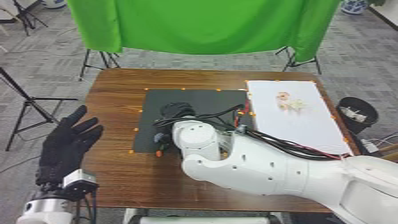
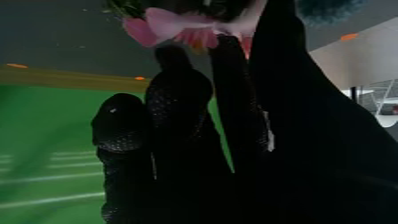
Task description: Arrange flowers
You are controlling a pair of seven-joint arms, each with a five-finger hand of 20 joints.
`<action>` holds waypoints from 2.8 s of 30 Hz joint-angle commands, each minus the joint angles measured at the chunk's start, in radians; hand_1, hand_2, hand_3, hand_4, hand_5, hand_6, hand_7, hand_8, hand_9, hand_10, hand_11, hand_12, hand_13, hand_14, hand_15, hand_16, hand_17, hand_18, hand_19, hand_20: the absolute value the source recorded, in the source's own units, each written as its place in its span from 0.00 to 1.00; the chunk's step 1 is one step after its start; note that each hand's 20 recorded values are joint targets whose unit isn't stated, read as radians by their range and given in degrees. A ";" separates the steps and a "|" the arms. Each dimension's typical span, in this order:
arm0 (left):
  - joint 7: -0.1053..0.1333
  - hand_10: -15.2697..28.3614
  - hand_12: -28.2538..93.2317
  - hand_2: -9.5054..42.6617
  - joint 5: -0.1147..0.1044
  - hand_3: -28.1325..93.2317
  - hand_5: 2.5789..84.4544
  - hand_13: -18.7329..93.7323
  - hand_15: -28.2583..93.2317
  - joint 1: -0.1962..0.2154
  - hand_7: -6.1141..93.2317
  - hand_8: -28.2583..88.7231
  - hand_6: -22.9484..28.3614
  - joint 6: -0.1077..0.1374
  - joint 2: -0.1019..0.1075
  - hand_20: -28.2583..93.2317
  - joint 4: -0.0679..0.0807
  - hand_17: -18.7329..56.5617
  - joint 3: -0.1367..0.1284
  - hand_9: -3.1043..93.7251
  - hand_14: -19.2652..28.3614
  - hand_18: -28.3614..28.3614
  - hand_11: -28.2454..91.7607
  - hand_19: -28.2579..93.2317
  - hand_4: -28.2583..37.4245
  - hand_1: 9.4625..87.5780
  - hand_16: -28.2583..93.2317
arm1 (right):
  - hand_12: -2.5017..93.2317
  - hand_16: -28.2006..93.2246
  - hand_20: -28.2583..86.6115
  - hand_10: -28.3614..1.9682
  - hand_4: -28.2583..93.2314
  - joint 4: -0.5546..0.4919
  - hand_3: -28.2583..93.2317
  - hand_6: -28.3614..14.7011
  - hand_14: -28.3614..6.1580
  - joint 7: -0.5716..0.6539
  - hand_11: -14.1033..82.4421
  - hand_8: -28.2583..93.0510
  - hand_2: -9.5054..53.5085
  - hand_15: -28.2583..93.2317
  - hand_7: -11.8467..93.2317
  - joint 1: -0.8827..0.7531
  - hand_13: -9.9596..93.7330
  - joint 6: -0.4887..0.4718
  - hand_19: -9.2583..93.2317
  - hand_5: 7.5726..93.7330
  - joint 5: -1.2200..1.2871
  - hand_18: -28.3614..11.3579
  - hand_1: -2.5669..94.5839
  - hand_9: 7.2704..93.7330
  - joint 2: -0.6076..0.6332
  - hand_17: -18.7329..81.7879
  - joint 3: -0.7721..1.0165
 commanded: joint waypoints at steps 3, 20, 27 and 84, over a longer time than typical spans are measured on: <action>0.006 0.80 0.33 0.30 0.012 0.76 0.42 0.36 0.74 0.037 0.17 0.17 0.63 0.004 -0.032 0.31 -0.009 0.13 0.000 0.38 0.95 0.91 0.50 0.62 0.09 0.25 0.13 | 0.19 0.33 0.57 0.22 0.04 -0.024 0.88 0.49 0.51 0.024 0.39 0.14 0.00 0.92 0.32 0.053 0.73 -0.029 1.00 0.55 0.037 0.32 0.50 0.51 -0.010 0.70 0.012; 0.166 0.80 0.33 0.30 -0.084 0.76 0.42 0.36 0.74 0.123 0.17 0.17 0.63 0.066 0.062 0.31 -0.033 0.13 0.003 0.38 0.95 0.91 0.50 0.62 0.09 0.25 0.13 | 0.18 0.32 0.52 0.17 0.06 -0.210 0.87 0.45 0.46 -0.061 0.28 0.16 0.05 0.91 0.24 0.167 0.71 -0.028 1.00 0.46 0.221 0.30 0.43 0.44 0.289 0.67 0.177; 0.175 0.79 0.32 0.30 -0.084 0.76 0.42 0.37 0.71 0.142 0.17 0.17 0.63 0.072 0.085 0.31 -0.041 0.13 -0.006 0.37 0.94 0.92 0.49 0.62 0.08 0.24 0.12 | 0.18 0.31 0.50 0.18 0.05 -0.213 0.86 0.48 0.48 -0.045 0.26 0.16 0.10 0.90 0.23 0.169 0.71 0.038 1.00 0.41 0.269 0.30 0.38 0.43 0.508 0.67 0.164; 0.105 0.78 0.33 0.31 -0.051 0.76 0.42 0.36 0.71 0.050 0.17 0.17 0.63 0.037 0.043 0.31 -0.018 0.13 0.035 0.37 0.94 0.91 0.48 0.62 0.08 0.24 0.13 | 0.23 0.37 0.63 0.37 0.06 0.025 0.87 0.63 0.61 0.136 0.57 0.14 0.14 0.93 0.25 0.030 0.83 0.070 1.00 0.44 0.333 0.29 0.35 0.70 0.589 0.77 0.190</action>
